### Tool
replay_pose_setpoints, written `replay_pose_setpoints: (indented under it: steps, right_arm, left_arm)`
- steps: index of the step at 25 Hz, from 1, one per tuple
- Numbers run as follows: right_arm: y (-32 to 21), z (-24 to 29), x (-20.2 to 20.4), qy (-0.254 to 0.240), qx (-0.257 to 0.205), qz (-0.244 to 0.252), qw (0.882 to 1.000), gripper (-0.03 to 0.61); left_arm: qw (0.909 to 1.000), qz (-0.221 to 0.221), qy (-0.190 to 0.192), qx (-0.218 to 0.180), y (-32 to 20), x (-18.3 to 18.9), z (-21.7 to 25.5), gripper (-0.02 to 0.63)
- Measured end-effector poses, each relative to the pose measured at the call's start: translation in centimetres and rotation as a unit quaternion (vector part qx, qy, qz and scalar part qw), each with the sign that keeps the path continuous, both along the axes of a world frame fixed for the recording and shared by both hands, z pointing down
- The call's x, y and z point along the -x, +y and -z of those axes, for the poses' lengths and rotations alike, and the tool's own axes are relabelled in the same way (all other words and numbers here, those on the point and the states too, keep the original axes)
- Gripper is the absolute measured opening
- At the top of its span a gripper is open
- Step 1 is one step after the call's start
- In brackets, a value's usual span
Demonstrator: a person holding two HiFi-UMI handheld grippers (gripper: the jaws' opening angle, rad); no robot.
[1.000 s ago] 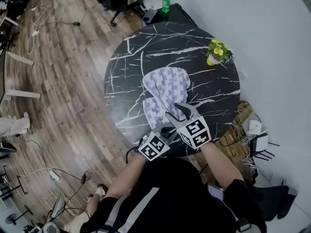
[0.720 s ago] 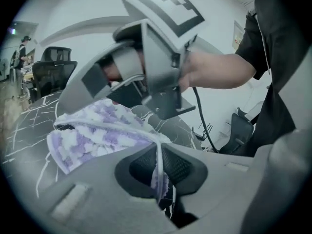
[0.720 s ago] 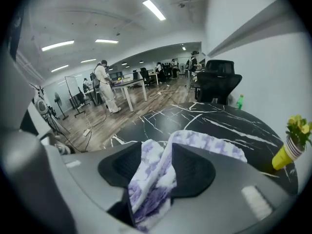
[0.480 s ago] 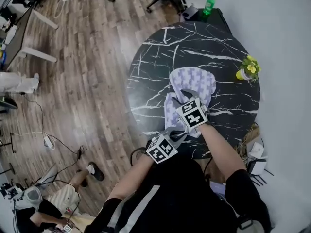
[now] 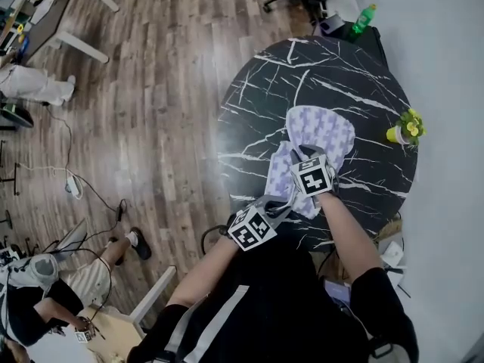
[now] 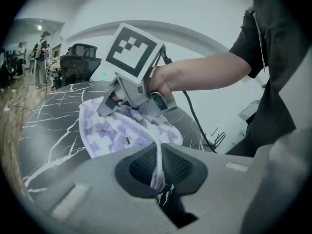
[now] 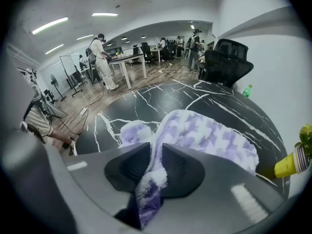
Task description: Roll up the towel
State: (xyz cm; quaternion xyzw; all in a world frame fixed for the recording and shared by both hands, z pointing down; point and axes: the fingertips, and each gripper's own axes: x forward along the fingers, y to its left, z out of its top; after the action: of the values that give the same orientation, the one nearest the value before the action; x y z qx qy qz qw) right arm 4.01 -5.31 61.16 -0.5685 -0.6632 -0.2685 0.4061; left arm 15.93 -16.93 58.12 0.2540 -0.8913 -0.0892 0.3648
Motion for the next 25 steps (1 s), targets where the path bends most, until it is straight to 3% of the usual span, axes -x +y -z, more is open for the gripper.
replay_pose_setpoints:
  steps: [3,6,9,12,14,16,19,21,23,25]
  right_arm:
    - [-0.4,1.0,0.4,-0.004,0.018,-0.013,1.0,0.046]
    - [-1.9,2.0,1.6,-0.009,0.04,-0.042,0.998,0.033]
    - [-4.1,3.0,2.9,-0.011,0.057,-0.083,0.995,0.031]
    - [-6.7,4.0,3.9,-0.016,0.068,-0.118,0.991,0.031]
    - [-8.5,4.7,4.3,-0.02,0.077,-0.138,0.987,0.031]
    - [-10.1,5.2,4.3,-0.021,0.089,-0.16,0.983,0.031]
    - [-12.0,5.8,4.3,-0.024,0.104,-0.191,0.976,0.031]
    - [-13.2,6.0,4.4,-0.024,0.112,-0.214,0.97,0.031]
    - [-14.3,6.0,4.5,-0.023,0.117,-0.236,0.964,0.031]
    - [-15.4,5.8,4.7,-0.024,0.119,-0.255,0.959,0.031]
  left_arm:
    - [1.0,0.006,0.006,-0.002,0.4,0.0,-0.1,0.043]
    - [0.9998,0.018,0.006,-0.005,1.4,0.8,0.4,0.146]
    - [0.9984,0.056,-0.007,-0.006,4.2,2.6,1.3,0.169]
    - [0.9956,0.088,-0.008,0.032,7.9,4.4,1.1,0.169]
    - [0.9936,0.085,-0.01,0.074,9.7,5.8,0.9,0.186]
    - [0.993,0.073,-0.019,0.091,10.8,7.8,1.3,0.198]
    - [0.9959,0.046,-0.035,0.07,10.5,11.6,2.8,0.204]
    - [0.9972,0.004,-0.048,0.057,9.4,13.7,3.7,0.204]
    - [0.9938,-0.071,-0.068,0.053,7.5,14.8,4.7,0.202]
    - [0.9836,-0.155,-0.076,0.054,5.7,14.8,5.1,0.196]
